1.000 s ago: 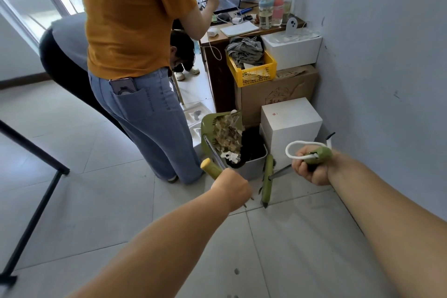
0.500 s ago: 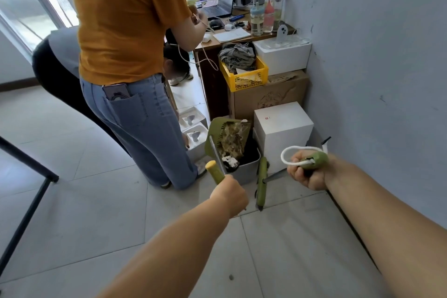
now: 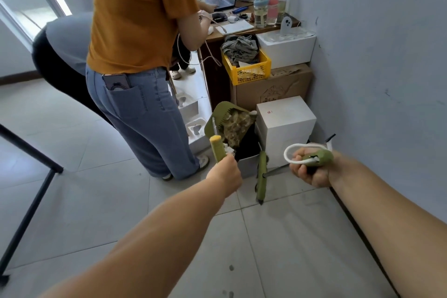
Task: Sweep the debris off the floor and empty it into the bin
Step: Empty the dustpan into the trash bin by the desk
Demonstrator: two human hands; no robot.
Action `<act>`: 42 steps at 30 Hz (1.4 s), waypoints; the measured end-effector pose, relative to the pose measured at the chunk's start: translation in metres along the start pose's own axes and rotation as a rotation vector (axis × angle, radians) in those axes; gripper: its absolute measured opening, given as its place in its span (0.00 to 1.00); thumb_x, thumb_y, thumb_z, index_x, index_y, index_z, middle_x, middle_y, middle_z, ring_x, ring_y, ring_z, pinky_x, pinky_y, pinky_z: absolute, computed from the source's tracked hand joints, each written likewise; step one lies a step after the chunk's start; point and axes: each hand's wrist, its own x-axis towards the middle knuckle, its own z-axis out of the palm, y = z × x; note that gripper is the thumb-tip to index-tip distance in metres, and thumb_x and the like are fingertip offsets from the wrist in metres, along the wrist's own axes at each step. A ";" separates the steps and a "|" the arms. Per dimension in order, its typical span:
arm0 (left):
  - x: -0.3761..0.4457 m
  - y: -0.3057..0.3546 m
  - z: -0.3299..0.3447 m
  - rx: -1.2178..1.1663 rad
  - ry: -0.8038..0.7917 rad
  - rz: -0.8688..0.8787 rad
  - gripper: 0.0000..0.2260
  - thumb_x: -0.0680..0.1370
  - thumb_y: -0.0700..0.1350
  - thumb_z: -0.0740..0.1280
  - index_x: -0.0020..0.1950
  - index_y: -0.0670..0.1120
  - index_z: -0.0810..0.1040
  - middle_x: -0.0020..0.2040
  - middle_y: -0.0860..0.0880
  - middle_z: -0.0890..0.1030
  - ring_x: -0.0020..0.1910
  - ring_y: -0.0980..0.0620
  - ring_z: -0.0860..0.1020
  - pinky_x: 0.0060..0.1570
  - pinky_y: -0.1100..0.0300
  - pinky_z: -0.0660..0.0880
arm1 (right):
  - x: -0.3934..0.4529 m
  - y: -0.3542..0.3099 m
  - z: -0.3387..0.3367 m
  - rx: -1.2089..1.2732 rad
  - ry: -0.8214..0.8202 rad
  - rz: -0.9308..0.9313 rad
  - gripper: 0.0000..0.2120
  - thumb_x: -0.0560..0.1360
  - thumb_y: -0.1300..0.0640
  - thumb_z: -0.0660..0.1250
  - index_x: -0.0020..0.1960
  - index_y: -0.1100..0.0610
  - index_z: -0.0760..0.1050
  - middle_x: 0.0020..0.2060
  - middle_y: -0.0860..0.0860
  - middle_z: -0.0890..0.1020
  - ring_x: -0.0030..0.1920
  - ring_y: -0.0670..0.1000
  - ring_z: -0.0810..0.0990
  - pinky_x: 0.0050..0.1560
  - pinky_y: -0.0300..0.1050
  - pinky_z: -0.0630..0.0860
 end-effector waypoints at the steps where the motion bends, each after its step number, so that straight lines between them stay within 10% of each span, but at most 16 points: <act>1: -0.002 -0.002 0.001 0.001 0.005 -0.005 0.11 0.82 0.44 0.63 0.63 0.45 0.76 0.60 0.48 0.79 0.59 0.46 0.76 0.59 0.53 0.68 | 0.000 0.000 0.001 -0.006 0.004 0.007 0.12 0.76 0.65 0.55 0.35 0.59 0.69 0.21 0.54 0.73 0.18 0.48 0.73 0.16 0.34 0.70; 9: -0.009 -0.006 0.011 -0.013 0.045 -0.040 0.10 0.81 0.43 0.64 0.60 0.44 0.79 0.54 0.47 0.81 0.51 0.47 0.78 0.44 0.55 0.64 | -0.002 -0.002 0.009 -0.039 0.032 0.013 0.14 0.76 0.65 0.54 0.32 0.59 0.67 0.20 0.54 0.71 0.17 0.48 0.72 0.16 0.34 0.70; 18: -0.007 -0.010 0.004 0.048 0.065 -0.041 0.13 0.82 0.44 0.63 0.64 0.42 0.76 0.61 0.43 0.79 0.59 0.43 0.77 0.60 0.51 0.69 | -0.013 -0.010 0.017 -0.040 0.020 -0.010 0.16 0.76 0.64 0.55 0.30 0.58 0.67 0.23 0.53 0.71 0.18 0.48 0.73 0.17 0.34 0.71; 42: -0.014 -0.018 0.008 -0.032 0.044 -0.096 0.13 0.81 0.45 0.65 0.63 0.42 0.77 0.58 0.44 0.81 0.57 0.45 0.78 0.57 0.54 0.71 | -0.028 -0.018 0.024 -0.130 0.049 -0.006 0.14 0.77 0.63 0.56 0.32 0.60 0.69 0.22 0.55 0.72 0.18 0.48 0.73 0.16 0.34 0.70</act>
